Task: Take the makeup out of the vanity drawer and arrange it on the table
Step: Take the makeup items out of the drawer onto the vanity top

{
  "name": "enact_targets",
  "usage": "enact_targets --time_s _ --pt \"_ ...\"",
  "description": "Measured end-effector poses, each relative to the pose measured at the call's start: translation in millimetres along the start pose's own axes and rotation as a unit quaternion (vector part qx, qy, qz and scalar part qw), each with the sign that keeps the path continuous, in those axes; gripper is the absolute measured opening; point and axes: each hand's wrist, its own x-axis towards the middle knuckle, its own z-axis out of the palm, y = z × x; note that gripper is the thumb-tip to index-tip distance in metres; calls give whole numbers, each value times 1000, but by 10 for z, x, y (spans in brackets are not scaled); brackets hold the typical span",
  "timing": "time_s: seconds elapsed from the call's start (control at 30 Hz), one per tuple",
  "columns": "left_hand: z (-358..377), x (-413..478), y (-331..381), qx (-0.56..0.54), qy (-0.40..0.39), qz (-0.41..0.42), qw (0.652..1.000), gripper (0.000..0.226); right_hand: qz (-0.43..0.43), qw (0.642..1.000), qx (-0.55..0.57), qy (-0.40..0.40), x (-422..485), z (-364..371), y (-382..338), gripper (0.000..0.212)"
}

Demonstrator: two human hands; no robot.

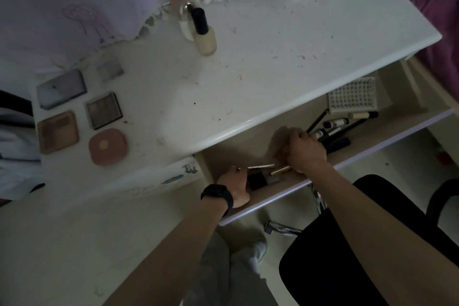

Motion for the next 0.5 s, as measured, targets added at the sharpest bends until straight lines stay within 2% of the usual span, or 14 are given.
enact_targets --time_s 0.1,0.23,0.33,0.4,0.5 --pt "17 5 -26 15 18 12 1000 51 -41 998 -35 -10 -4 11 52 53" --pt "-39 -52 2 -12 35 38 999 45 -61 996 8 -66 -8 -15 56 52" --pt "-107 -171 9 13 70 88 994 39 -58 995 38 -73 -37 -33 -2 67" --pt "-179 -295 25 -24 107 112 988 39 -66 995 27 -70 -59 -25 -36 73" --pt "-416 -524 109 -139 159 153 965 36 -77 995 8 -65 -71 -14 -88 66"
